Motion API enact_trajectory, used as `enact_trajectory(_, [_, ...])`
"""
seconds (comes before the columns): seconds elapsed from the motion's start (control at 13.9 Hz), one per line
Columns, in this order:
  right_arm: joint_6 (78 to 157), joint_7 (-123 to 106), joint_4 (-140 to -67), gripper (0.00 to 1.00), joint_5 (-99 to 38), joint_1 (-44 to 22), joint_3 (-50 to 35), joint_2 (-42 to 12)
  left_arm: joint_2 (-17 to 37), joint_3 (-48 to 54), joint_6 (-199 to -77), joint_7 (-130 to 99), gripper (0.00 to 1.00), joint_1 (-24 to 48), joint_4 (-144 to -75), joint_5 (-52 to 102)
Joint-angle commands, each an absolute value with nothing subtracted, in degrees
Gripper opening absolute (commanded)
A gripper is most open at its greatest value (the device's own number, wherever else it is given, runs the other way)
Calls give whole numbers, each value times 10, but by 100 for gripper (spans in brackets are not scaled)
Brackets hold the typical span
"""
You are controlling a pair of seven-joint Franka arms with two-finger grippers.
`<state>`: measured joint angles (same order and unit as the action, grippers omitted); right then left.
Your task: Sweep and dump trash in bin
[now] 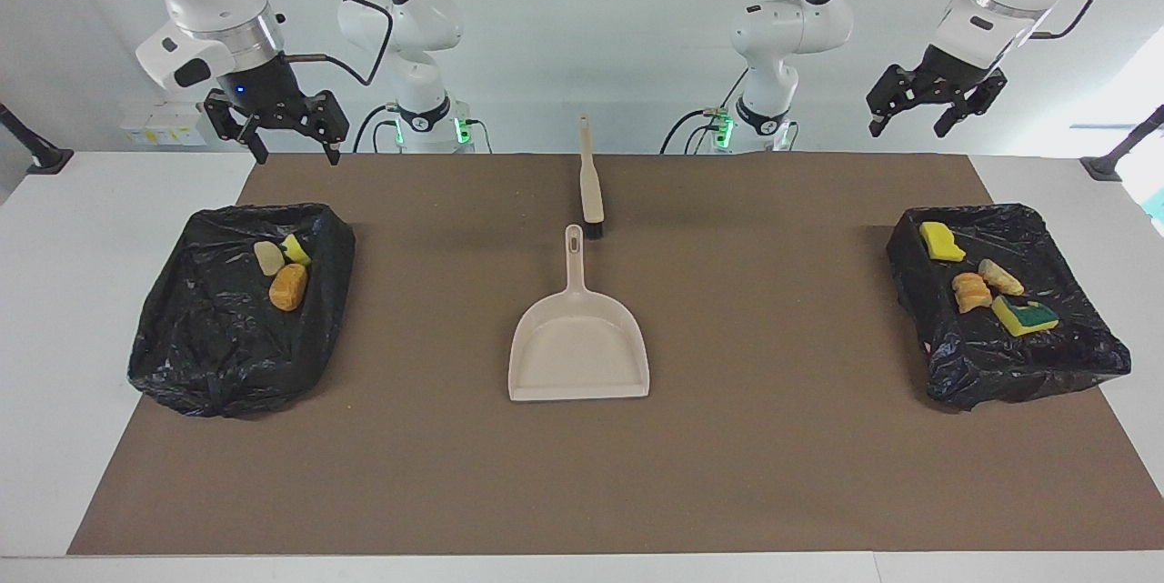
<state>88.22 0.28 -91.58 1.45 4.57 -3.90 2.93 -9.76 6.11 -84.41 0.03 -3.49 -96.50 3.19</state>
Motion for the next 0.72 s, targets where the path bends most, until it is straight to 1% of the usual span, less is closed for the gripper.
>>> enact_trajectory(0.0, [887, 14, -908, 100, 6, 58, -39, 23, -101, 62, -848, -4, 100, -39, -969, 42])
enact_trajectory(0.65, [876, 51, -905, 100, 3, 51, -43, 27, -99, 62, -845, 2, 100, -39, -968, 35])
